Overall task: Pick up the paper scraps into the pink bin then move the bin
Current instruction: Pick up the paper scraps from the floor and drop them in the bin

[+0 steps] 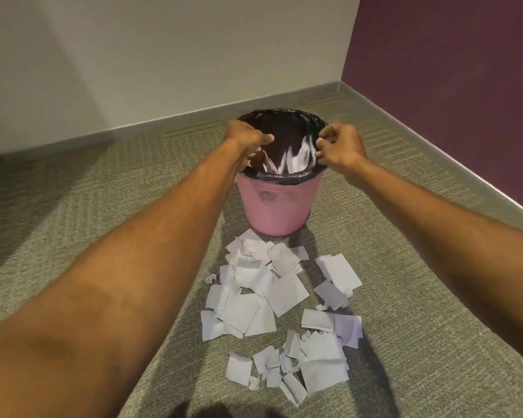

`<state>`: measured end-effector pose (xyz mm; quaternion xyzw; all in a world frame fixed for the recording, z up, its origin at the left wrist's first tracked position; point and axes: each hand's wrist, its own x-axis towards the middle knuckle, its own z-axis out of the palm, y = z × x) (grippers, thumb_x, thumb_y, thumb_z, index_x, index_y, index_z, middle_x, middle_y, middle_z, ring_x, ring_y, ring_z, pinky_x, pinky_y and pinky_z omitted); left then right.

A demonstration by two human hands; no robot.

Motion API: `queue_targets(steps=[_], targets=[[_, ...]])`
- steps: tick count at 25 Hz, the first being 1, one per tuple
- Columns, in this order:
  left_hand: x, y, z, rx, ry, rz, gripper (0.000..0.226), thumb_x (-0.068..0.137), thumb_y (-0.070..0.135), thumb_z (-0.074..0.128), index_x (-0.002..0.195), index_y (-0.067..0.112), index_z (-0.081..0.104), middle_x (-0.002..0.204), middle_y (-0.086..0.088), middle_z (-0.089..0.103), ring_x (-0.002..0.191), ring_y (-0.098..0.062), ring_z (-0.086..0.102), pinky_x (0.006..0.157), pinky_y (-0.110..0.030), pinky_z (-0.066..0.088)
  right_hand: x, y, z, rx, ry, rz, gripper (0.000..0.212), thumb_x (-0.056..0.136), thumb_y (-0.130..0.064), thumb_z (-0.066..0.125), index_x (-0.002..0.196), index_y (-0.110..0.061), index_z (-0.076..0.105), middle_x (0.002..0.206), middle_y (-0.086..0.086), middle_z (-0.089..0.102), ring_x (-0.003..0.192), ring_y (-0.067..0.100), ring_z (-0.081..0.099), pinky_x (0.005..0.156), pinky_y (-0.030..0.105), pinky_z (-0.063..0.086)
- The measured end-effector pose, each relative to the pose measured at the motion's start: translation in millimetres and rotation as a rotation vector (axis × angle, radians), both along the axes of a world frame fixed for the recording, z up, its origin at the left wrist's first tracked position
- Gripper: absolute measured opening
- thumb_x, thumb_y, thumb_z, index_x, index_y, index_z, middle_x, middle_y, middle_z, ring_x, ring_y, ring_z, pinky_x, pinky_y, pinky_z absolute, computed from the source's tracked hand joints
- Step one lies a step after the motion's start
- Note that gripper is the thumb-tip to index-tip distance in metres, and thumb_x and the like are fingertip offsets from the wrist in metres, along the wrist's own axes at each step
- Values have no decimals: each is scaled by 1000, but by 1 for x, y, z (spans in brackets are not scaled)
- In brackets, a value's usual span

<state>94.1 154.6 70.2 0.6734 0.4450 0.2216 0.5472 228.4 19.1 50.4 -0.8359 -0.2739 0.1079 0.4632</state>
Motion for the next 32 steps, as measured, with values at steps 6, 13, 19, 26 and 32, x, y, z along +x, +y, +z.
queue_targets(steps=[6, 13, 19, 26, 32], targets=[[-53, -37, -36, 148, -114, 39, 36, 88, 27, 65, 55, 12, 59, 54, -8, 57, 40, -14, 45, 41, -19, 36, -32, -50, -10, 75, -68, 127, 25, 90, 6, 51, 81, -13, 65, 75, 3, 67, 64, 13, 65, 58, 23, 53], [-123, -95, -207, 338, 673, -408, 50, 81, 47, 68, 120, 17, 58, 117, -13, 59, 111, -31, 54, 89, -40, 48, -39, -134, -148, -633, -25, 301, 43, 84, -19, 72, 124, -10, 57, 125, 12, 60, 107, 27, 59, 91, 36, 50], [-108, -127, -254, 289, 918, -585, 110, 70, 68, 67, 152, 35, 2, 159, -15, -18, 146, -40, -15, 106, -73, 6, -15, -156, -220, -1021, -56, 428, 105, 77, -33, 80, 154, -22, 10, 161, 17, 7, 145, 40, 21, 111, 51, 32], [-95, -146, -272, 351, 976, -691, 112, 67, 70, 68, 152, 31, 7, 159, -21, -11, 145, -44, -7, 103, -72, 23, -19, -128, -230, -1146, -103, 703, 133, 58, -68, 79, 154, -34, -7, 162, 4, -19, 149, 37, -8, 113, 66, 10], [-89, -160, -267, 627, 891, -667, 58, 88, 31, 66, 137, 20, 39, 139, -11, 36, 123, -33, 38, 91, -53, 46, -56, -146, -243, -1061, -391, 716, 76, 78, -35, 77, 140, -19, 35, 149, 13, 30, 128, 36, 39, 94, 47, 47]])
